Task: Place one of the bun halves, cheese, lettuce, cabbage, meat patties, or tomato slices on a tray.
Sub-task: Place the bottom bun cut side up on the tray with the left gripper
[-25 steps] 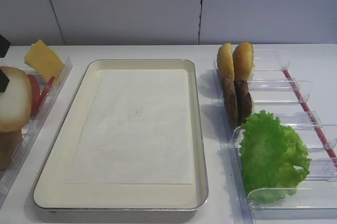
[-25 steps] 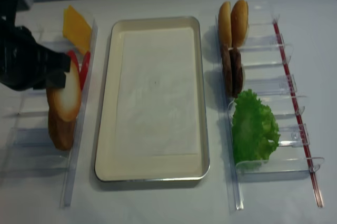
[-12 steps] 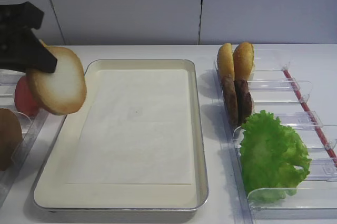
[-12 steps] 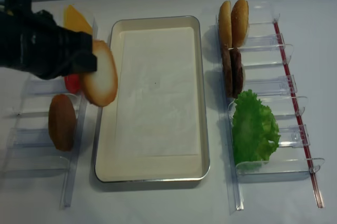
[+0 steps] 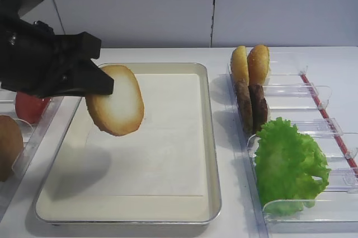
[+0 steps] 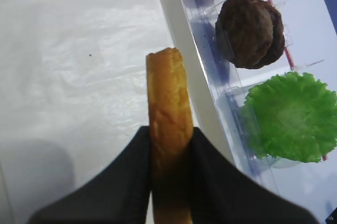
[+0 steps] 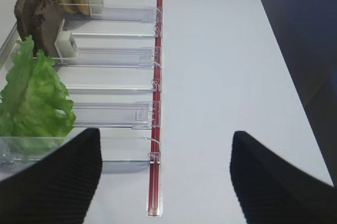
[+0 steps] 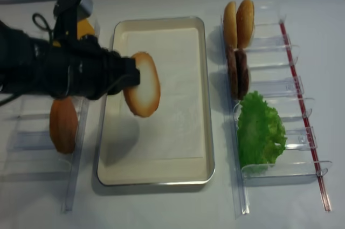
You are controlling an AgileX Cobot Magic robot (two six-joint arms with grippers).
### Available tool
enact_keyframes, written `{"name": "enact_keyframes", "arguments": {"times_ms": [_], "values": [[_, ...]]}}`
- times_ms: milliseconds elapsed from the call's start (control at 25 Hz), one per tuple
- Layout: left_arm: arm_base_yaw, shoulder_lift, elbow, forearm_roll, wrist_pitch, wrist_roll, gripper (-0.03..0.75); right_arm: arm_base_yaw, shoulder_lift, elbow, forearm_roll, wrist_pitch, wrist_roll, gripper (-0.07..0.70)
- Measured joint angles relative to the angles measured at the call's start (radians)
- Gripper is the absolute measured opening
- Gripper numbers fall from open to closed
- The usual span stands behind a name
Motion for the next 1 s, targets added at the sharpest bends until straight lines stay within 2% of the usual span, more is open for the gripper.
{"name": "enact_keyframes", "arguments": {"times_ms": [120,280,360,1000], "values": [[0.000,0.059,0.000,-0.071,0.009,0.047,0.131,0.000,0.000,0.000,0.000,0.000,0.000,0.545],[0.000,0.169,0.000,-0.177,0.066,0.177,0.131,0.000,0.000,0.000,0.000,0.000,0.000,0.545],[-0.002,0.215,0.000,-0.197,0.079,0.214,0.131,0.000,0.000,0.000,0.000,0.000,0.000,0.545],[-0.004,0.346,0.000,-0.303,0.077,0.299,0.130,0.000,0.000,0.000,0.000,0.000,0.000,0.545]]}}
